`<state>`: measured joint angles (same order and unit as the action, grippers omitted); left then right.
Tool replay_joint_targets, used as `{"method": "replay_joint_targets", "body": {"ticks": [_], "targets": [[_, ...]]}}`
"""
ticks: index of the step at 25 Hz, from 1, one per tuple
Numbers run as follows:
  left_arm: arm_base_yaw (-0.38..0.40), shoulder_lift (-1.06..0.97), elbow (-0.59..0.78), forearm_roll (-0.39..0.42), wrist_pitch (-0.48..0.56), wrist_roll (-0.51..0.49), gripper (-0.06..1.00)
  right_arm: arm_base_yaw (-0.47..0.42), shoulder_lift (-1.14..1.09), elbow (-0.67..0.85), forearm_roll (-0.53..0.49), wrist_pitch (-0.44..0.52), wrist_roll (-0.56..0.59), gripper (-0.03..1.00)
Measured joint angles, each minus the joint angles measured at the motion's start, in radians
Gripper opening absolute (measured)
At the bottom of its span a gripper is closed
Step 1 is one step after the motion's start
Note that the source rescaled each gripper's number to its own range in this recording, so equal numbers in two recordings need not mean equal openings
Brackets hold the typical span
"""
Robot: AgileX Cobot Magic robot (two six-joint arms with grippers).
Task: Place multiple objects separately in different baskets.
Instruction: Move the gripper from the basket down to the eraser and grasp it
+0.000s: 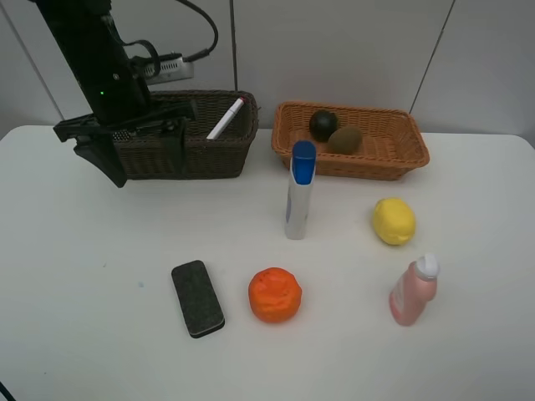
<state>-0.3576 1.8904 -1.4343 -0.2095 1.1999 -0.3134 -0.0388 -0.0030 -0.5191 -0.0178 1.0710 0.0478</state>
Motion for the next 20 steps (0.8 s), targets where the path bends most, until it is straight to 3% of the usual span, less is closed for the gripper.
{"method": "replay_joint_targets", "body": {"ticks": [7, 16, 20], "targets": [[-0.141, 0.002, 0.158, 0.001, -0.043, -0.142, 1.0, 0.0, 0.0, 0.0, 0.001, 0.0, 0.0, 1.0], [-0.209, 0.003, 0.202, 0.033, -0.182, -0.315, 1.0, 0.0, 0.0, 0.0, 0.001, 0.0, 0.0, 1.0], [-0.238, 0.027, 0.205, 0.033, -0.182, -0.358, 1.0, 0.0, 0.0, 0.0, 0.001, 0.0, 0.0, 1.0]]}}
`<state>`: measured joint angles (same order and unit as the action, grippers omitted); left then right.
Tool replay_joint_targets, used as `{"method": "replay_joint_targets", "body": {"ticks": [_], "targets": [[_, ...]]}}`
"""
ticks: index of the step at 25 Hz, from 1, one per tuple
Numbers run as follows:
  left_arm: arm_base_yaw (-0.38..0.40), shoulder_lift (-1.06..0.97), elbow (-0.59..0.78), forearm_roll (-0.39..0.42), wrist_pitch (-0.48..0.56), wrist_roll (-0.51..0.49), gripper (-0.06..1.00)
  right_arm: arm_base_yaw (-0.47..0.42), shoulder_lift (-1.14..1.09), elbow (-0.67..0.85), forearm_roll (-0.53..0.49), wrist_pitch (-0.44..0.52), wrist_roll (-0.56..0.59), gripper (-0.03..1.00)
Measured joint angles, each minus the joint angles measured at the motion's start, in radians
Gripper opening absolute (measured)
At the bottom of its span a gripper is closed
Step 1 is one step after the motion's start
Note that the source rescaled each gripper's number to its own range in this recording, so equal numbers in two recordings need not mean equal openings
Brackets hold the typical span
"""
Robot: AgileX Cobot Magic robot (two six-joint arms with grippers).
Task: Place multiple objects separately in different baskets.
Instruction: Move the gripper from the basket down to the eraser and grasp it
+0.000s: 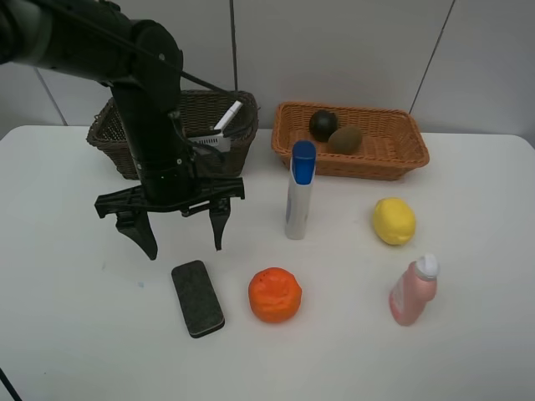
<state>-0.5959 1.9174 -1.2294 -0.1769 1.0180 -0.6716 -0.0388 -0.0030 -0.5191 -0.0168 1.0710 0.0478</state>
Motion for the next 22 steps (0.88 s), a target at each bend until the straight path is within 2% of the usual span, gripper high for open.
{"method": "replay_joint_targets", "body": {"ticks": [7, 22], "targets": [[-0.013, 0.072, 0.001, -0.008, 0.031, -0.023, 1.0, 0.0, 0.0, 0.0, -0.001, 0.0, 0.0, 1.0], [-0.013, 0.187, 0.003, -0.012, -0.029, -0.027, 1.0, 0.0, 0.0, 0.0, -0.001, 0.0, 0.0, 1.0]]}}
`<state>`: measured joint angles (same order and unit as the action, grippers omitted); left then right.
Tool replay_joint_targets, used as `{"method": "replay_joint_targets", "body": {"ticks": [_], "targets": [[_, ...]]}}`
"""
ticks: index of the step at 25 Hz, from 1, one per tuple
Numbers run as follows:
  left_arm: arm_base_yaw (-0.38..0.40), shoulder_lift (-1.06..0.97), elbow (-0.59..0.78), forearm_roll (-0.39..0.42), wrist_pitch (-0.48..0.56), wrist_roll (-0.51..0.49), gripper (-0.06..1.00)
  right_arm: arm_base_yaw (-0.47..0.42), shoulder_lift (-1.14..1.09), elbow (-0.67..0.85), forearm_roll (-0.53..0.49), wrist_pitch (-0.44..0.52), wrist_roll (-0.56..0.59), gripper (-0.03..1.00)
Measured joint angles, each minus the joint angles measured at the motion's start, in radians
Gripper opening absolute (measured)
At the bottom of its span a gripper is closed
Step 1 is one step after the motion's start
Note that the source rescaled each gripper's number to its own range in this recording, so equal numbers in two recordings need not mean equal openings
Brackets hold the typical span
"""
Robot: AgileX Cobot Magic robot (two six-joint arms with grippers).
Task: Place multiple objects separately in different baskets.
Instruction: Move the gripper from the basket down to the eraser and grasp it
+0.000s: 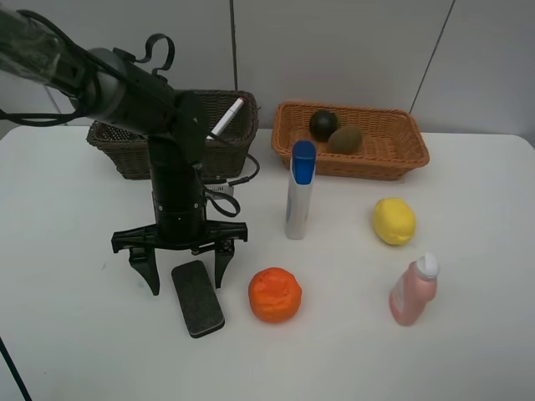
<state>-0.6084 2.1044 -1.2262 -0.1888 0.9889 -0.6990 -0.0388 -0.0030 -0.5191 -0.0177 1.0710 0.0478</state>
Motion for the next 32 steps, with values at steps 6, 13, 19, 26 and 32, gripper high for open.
{"method": "replay_joint_targets", "body": {"ticks": [6, 13, 19, 26, 32], "targets": [[0.0, 0.044, -0.001, -0.01, -0.031, 0.005, 1.0, 0.0, 0.0, 0.0, 0.0, 0.0, 0.0, 1.0], [0.0, 0.049, -0.002, -0.018, -0.035, 0.017, 1.0, 0.0, 0.0, 0.0, 0.001, 0.0, 0.0, 1.0], [0.0, 0.051, -0.002, -0.027, -0.048, 0.038, 0.69, 0.0, 0.0, 0.0, 0.001, 0.0, 0.0, 1.0], [0.0, 0.052, -0.002, -0.027, -0.051, 0.056, 0.61, 0.0, 0.0, 0.0, 0.001, 0.0, 0.0, 1.0], [0.0, 0.054, -0.002, -0.027, -0.047, 0.104, 0.61, 0.0, 0.0, 0.0, 0.001, 0.0, 0.0, 1.0]]}}
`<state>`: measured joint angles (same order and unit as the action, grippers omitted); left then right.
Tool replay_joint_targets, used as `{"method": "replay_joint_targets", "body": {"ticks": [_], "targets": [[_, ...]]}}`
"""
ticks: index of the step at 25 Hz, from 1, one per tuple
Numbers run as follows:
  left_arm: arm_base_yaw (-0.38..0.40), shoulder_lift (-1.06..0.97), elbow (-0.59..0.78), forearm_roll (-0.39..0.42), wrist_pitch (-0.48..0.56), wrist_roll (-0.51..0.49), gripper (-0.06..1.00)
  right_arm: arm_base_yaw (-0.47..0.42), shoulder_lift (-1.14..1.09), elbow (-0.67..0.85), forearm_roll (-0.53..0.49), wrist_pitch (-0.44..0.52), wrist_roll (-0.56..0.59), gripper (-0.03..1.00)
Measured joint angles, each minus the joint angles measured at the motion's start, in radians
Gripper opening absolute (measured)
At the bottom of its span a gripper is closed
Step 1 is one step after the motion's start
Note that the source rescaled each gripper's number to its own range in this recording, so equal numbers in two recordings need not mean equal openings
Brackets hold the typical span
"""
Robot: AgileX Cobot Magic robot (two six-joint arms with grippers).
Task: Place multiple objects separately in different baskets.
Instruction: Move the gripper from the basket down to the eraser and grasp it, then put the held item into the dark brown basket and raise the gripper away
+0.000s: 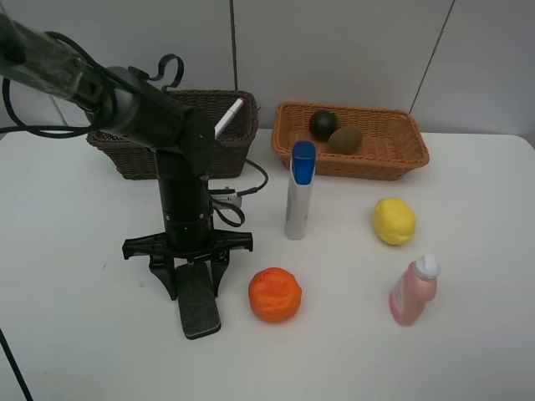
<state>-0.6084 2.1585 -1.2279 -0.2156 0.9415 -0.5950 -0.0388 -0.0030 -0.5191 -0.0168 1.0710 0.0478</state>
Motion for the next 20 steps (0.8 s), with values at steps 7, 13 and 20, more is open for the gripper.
{"method": "replay_joint_targets", "body": {"ticks": [7, 13, 20], "targets": [[0.0, -0.003, -0.034, 0.003, 0.038, 0.072, 0.61, 0.0, 0.0, 0.0, -0.001, 0.0, 0.0, 1.0], [0.0, -0.095, -0.152, 0.005, 0.137, 0.115, 0.61, 0.0, 0.0, 0.0, -0.001, 0.0, 0.0, 1.0], [0.0, -0.156, -0.411, 0.014, 0.256, 0.23, 0.61, 0.0, 0.0, 0.0, -0.001, 0.0, 0.0, 1.0]]}}
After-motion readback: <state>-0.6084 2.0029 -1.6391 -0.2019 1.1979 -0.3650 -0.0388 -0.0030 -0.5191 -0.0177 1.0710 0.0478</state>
